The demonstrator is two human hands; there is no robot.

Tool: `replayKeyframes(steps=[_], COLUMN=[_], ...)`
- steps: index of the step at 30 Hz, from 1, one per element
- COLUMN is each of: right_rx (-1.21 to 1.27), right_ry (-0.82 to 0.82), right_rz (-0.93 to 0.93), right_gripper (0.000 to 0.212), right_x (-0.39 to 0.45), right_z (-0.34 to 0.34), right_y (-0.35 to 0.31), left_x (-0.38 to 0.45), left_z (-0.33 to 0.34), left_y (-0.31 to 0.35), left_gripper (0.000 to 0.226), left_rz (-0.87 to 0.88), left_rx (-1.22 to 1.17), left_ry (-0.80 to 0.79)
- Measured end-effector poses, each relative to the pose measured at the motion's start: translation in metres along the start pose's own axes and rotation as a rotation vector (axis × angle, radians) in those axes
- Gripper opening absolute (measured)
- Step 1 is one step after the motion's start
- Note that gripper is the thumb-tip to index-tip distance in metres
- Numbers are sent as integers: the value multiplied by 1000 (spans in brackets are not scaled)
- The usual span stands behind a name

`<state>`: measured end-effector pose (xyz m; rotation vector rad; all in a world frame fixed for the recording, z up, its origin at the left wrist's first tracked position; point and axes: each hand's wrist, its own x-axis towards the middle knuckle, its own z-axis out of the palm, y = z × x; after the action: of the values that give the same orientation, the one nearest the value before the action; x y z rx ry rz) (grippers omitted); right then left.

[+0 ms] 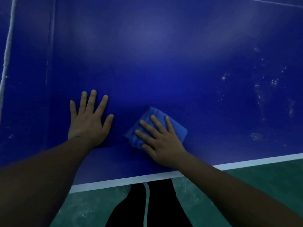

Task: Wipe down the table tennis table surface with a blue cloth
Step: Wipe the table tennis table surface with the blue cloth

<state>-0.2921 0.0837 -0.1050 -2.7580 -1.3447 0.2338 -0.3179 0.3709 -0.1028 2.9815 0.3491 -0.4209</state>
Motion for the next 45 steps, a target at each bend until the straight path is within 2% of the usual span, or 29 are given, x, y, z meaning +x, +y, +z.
replayKeyframes(steps=[1,2,5,7,9,10,11,12,15,16,17,19,22,25,26,27,28,31,32,33,34,39,42,43,44,45], right_rx=[9,-10,15,166,203,191,157,122,47,38,33,3,34,153,143,120,105,52,39,37,39,90,191,173,137,102], right_ry=[6,17,5,40,90,95,122,158,82,57,51,53,-16,54,51,57,86,19,1,0,11,-42,31,29,39,66], right_rz=[46,181,800,1168,1386,1382,1299,1124,322,180,152,371,847,1303,1351,1304,1158,431,312,306,392,1031,1314,1320,1234,1045], right_gripper=[52,53,62,60,57,56,56,55,51,50,49,51,59,59,57,57,56,53,52,52,52,60,57,56,56,55], right_x=[-17,-33,-72,-71,-40,-20,-4,8,-12,-30,-46,-74,-108,-95,-81,-66,-54,-55,-67,-78,-89,-143,-131,-119,-110,-104], right_z=[-1,-1,-11,-23,-26,-24,-19,-12,3,6,7,6,-6,-17,-16,-12,-7,4,6,5,3,-16,-23,-20,-16,-11], right_y=[20,45,122,137,119,101,78,50,-23,-22,-7,39,111,116,98,75,47,-22,-19,-3,18,139,148,135,116,95], left_x=[0,0,1,0,0,0,0,0,0,1,1,1,0,-1,-1,-1,-2,-2,-2,-3,-3,-21,-49,-60,-70,-79], left_z=[0,0,0,1,1,1,2,2,3,3,3,2,2,0,0,-1,-2,-2,-1,0,0,2,10,14,18,23], left_y=[0,0,-1,0,-1,-1,-1,-1,-2,-2,-2,-2,-1,0,0,0,0,1,2,2,1,28,83,106,130,154], left_gripper=[76,75,75,74,74,74,74,74,74,74,74,72,70,71,71,71,71,72,72,72,71,67,67,69,71,73], left_rz=[0,0,1,6,5,3,1,-2,-3,-1,-2,-4,-4,-5,-4,-4,-4,-7,-11,-14,-15,-62,14,61,103,136], left_rx=[-4,-5,3,2,-5,-8,-6,1,12,5,0,3,21,37,30,25,25,31,31,35,42,-15,-77,-103,-124,-136], left_ry=[2,1,2,3,6,9,10,10,12,16,20,23,9,10,10,8,3,-7,-5,0,2,46,84,82,72,61])
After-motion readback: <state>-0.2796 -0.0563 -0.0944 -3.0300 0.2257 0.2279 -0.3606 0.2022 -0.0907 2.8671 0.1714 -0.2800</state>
